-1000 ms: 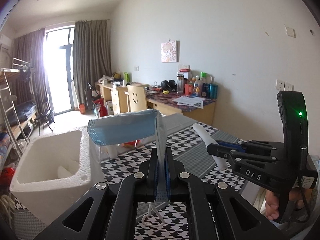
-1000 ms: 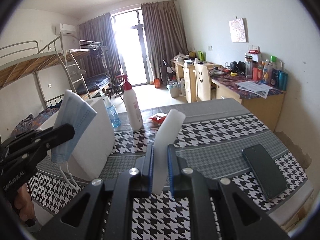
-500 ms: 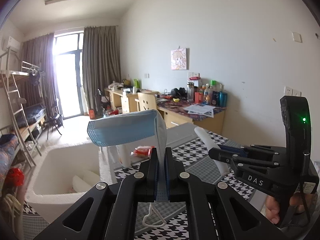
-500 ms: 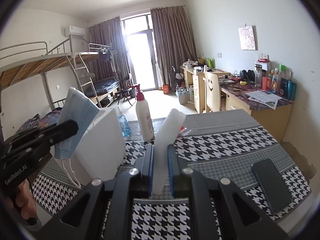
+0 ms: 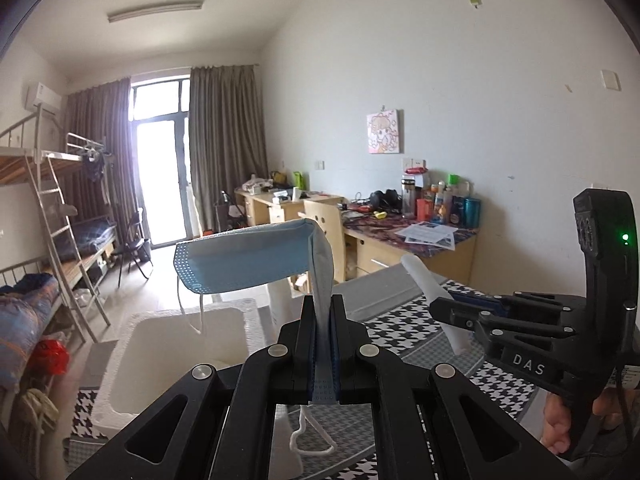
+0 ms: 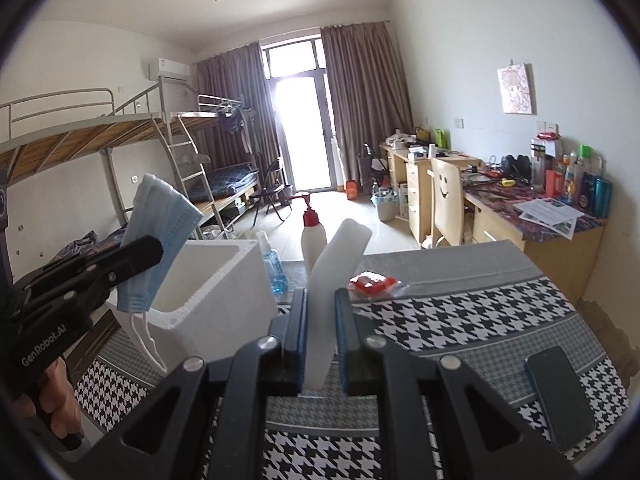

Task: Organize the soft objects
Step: 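Lift the blue mask toward the foam box with the left tool while the right tool carries the tube there, then lower the white foam tube into the foam box and open the right tool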

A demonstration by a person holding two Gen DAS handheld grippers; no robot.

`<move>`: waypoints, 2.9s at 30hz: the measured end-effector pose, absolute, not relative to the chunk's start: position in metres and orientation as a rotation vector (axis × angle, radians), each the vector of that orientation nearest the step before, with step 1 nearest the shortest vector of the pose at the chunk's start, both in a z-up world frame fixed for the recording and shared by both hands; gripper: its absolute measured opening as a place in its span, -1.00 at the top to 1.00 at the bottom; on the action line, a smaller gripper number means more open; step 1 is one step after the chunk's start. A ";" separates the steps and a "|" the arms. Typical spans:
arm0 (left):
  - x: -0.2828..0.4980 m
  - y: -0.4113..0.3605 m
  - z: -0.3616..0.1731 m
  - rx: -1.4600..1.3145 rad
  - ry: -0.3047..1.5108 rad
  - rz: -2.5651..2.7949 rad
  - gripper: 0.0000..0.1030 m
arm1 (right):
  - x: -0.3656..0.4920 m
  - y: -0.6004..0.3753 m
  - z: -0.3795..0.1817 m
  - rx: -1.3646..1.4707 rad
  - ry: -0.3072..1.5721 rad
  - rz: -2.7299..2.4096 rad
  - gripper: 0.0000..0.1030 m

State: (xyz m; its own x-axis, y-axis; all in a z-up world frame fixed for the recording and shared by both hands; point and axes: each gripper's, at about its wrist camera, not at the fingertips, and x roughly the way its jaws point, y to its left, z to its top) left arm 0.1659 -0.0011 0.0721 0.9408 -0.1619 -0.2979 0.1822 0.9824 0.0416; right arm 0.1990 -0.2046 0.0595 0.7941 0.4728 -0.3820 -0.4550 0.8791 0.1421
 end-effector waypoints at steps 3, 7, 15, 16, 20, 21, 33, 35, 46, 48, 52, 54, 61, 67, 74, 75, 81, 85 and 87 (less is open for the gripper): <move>0.168 0.004 0.073 0.061 0.294 -0.158 0.88 | 0.200 -0.199 0.063 0.039 0.412 0.516 0.69; 0.170 0.011 0.073 0.054 0.288 -0.140 0.88 | 0.203 -0.191 0.066 0.033 0.414 0.532 0.69; 0.171 0.024 0.073 0.042 0.283 -0.099 0.88 | 0.206 -0.174 0.068 0.026 0.417 0.573 0.69; 0.171 0.027 0.073 0.040 0.281 -0.093 0.88 | 0.207 -0.172 0.068 0.023 0.418 0.578 0.69; 0.171 0.033 0.072 0.033 0.280 -0.081 0.88 | 0.212 -0.166 0.068 0.008 0.428 0.585 0.69; 0.170 0.035 0.072 0.031 0.278 -0.076 0.88 | 0.214 -0.164 0.068 0.005 0.432 0.585 0.69; 0.172 0.056 0.069 0.003 0.294 0.009 0.88 | 0.216 -0.138 0.071 -0.016 0.436 0.648 0.69; 0.170 0.060 0.070 0.000 0.294 0.025 0.88 | 0.217 -0.132 0.072 -0.019 0.439 0.660 0.69; 0.160 0.080 0.071 -0.008 0.280 0.105 0.88 | 0.220 -0.107 0.074 -0.039 0.442 0.715 0.69; 0.159 0.085 0.070 -0.009 0.279 0.116 0.88 | 0.222 -0.102 0.074 -0.047 0.448 0.720 0.69; 0.157 0.091 0.069 -0.022 0.275 0.136 0.88 | 0.222 -0.093 0.073 -0.060 0.457 0.730 0.69; 0.157 0.095 0.069 -0.028 0.278 0.142 0.88 | 0.222 -0.090 0.072 -0.067 0.461 0.734 0.69; 0.152 0.101 0.065 -0.032 0.286 0.149 0.88 | 0.228 -0.079 0.070 -0.081 0.478 0.746 0.69; 0.147 0.109 0.065 -0.049 0.276 0.170 0.88 | 0.230 -0.069 0.068 -0.099 0.501 0.765 0.69; 0.145 0.116 0.062 -0.057 0.281 0.179 0.88 | 0.235 -0.059 0.065 -0.103 0.528 0.776 0.69; 0.145 0.117 0.062 -0.059 0.280 0.179 0.88 | 0.235 -0.057 0.064 -0.105 0.531 0.776 0.69; 0.142 0.121 0.061 -0.064 0.275 0.182 0.88 | 0.239 -0.051 0.057 -0.115 0.561 0.772 0.69; 0.141 0.123 0.060 -0.069 0.274 0.182 0.88 | 0.244 -0.045 0.054 -0.118 0.579 0.773 0.68; 0.141 0.123 0.060 -0.070 0.274 0.183 0.88 | 0.245 -0.043 0.053 -0.120 0.585 0.775 0.68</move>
State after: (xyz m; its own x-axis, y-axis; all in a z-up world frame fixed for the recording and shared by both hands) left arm 0.1412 0.1232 0.0599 0.9462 0.1700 -0.2753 -0.1890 0.9810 -0.0436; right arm 0.2455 -0.0426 0.0533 0.5651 0.6247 -0.5390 -0.6895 0.7163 0.1072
